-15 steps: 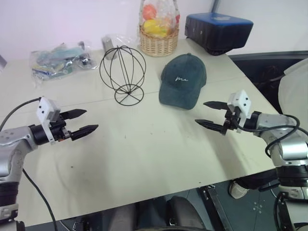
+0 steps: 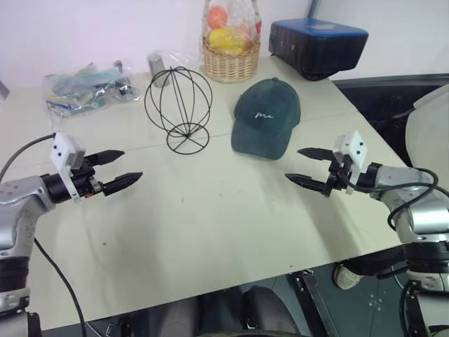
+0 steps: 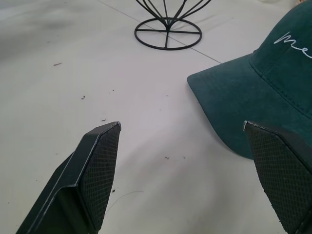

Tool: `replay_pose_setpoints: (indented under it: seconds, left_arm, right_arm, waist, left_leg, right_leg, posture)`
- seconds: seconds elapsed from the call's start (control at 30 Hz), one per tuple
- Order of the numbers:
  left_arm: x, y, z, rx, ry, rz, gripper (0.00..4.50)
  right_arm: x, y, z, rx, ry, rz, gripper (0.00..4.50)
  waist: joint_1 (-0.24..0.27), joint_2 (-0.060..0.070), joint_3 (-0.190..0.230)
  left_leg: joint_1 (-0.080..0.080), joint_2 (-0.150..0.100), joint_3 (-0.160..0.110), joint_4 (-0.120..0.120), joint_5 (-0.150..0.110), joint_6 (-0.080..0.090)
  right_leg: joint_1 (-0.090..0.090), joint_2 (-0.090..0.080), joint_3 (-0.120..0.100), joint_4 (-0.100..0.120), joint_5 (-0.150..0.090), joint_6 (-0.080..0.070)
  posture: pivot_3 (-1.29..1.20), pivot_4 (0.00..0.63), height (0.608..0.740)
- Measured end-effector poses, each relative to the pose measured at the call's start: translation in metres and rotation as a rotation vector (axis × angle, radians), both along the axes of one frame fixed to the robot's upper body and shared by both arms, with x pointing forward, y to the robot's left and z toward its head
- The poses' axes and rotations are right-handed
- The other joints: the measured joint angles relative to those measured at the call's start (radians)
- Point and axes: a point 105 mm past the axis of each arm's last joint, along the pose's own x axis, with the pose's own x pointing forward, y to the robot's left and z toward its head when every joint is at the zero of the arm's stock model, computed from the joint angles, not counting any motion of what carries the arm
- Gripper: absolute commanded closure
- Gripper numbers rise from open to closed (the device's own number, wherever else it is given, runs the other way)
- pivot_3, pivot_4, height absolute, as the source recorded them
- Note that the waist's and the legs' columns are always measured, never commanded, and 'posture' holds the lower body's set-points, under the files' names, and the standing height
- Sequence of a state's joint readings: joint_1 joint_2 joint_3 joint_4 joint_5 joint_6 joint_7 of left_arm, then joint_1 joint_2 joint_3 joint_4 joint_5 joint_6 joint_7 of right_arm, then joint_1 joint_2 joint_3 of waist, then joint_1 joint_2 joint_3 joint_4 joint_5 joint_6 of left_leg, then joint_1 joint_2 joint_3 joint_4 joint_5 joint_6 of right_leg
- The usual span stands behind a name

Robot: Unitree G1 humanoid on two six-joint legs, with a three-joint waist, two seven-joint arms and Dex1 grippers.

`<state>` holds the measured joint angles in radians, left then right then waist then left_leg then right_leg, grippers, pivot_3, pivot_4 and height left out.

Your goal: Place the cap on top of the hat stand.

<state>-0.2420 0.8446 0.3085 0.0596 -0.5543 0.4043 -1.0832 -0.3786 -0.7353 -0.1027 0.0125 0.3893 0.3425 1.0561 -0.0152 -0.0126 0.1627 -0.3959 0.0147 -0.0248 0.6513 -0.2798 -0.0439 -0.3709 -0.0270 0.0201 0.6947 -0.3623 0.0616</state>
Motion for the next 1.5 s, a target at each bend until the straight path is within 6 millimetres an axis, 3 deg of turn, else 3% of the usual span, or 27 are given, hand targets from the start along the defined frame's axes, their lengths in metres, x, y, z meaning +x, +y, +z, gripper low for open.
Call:
replay_pose_setpoints:
  seconds: [1.23,1.5]
  left_arm:
    - [0.002,-0.002,-0.003,-0.019,-0.001,0.011,0.03]
    - [0.003,-0.005,-0.004,-0.025,-0.010,0.025,0.03]
  right_arm:
    - [0.001,0.008,0.008,0.020,-0.077,-0.035,0.37]
    - [0.015,0.011,0.014,-0.025,-0.281,-0.175,0.37]
  waist:
    - [0.000,0.000,0.000]
    - [-0.001,0.000,0.000]
  left_leg:
    - [0.000,0.000,0.000,0.000,0.000,0.000]
    - [0.000,0.000,0.000,0.000,0.000,0.000]
  right_leg:
    - [0.000,0.000,0.000,0.000,0.000,0.000]
    - [0.000,0.000,0.000,0.000,0.000,0.000]
  posture:
    - [0.00,0.150,0.740]
    - [0.00,0.150,0.740]
